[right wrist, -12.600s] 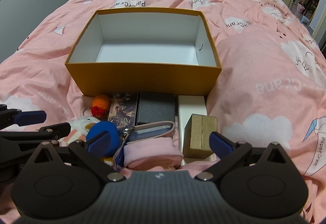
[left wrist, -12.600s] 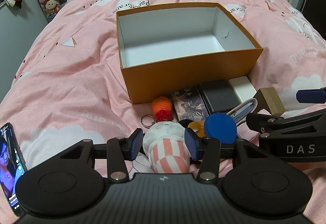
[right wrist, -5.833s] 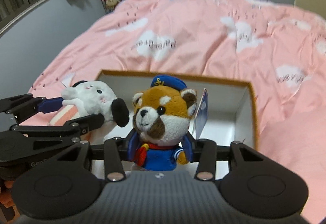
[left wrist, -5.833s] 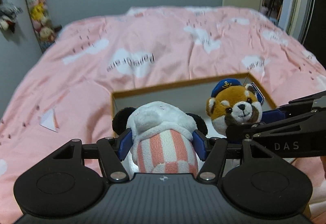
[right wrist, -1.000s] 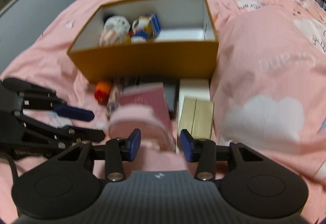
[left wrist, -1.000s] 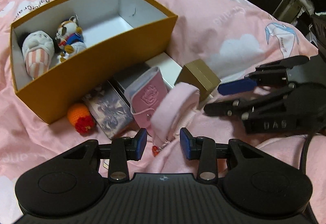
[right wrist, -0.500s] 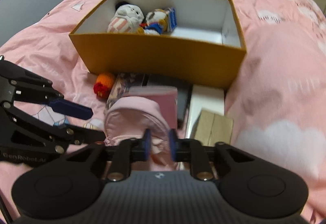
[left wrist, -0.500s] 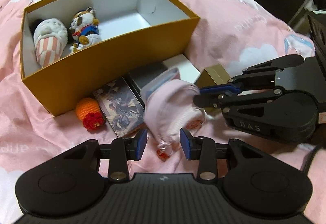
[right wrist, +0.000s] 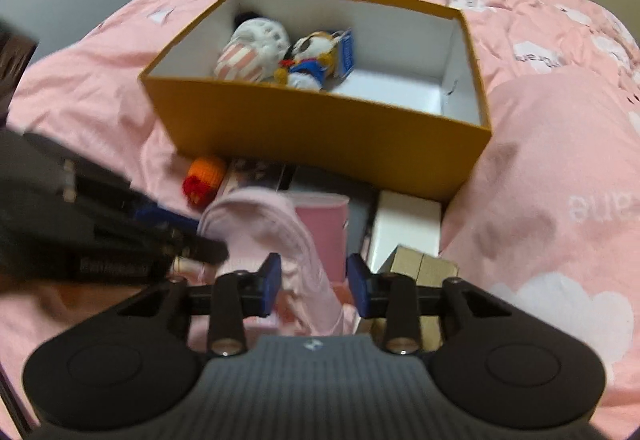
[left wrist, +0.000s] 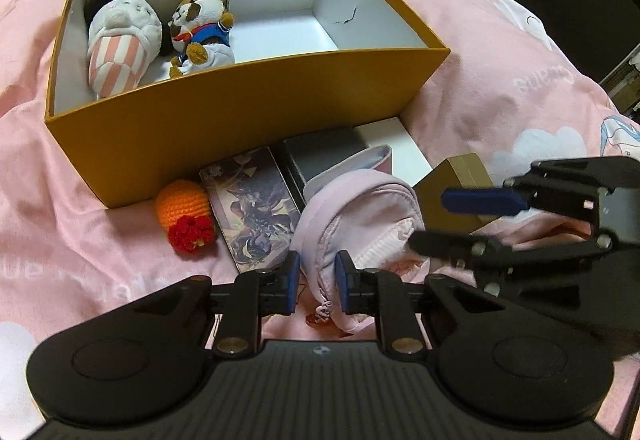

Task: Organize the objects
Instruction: 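Grasp the pink card holder with the left tool while the right tool grasps the pink backpack, then lift the card holder and the backpack and carry both over the shoebox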

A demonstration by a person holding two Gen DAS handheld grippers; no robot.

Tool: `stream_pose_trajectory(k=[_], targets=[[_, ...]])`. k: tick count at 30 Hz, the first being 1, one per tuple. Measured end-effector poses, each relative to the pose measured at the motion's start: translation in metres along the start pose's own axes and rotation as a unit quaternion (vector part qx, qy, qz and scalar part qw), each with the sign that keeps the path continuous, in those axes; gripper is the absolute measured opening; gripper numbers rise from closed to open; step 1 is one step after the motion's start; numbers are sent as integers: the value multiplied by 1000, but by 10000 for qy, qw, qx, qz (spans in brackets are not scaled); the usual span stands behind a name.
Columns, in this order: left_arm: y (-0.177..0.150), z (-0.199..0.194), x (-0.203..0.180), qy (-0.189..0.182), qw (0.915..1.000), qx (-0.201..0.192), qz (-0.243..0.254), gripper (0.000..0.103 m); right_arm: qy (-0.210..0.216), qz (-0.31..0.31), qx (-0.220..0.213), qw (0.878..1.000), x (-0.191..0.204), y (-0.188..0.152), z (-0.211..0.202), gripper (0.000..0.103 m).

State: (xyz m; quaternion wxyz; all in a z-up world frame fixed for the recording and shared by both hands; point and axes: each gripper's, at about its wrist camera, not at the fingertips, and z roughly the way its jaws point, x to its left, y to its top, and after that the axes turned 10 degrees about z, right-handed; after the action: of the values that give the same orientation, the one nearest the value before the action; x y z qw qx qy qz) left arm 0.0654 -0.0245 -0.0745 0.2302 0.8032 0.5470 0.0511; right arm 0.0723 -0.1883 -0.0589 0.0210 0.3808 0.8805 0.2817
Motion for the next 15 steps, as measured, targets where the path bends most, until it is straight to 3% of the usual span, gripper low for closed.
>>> stream_pose_trajectory(k=[5, 11, 15], targets=[[-1, -2, -6, 92, 9998, 90, 178, 22, 13, -275, 214, 9994, 9, -2, 16, 46], [-1, -2, -4, 75, 9997, 203, 104, 22, 30, -492, 318, 9983, 14, -2, 28, 44], [0, -12, -6, 114, 9998, -34, 166, 22, 69, -459, 204, 9987, 13, -3, 27, 43]])
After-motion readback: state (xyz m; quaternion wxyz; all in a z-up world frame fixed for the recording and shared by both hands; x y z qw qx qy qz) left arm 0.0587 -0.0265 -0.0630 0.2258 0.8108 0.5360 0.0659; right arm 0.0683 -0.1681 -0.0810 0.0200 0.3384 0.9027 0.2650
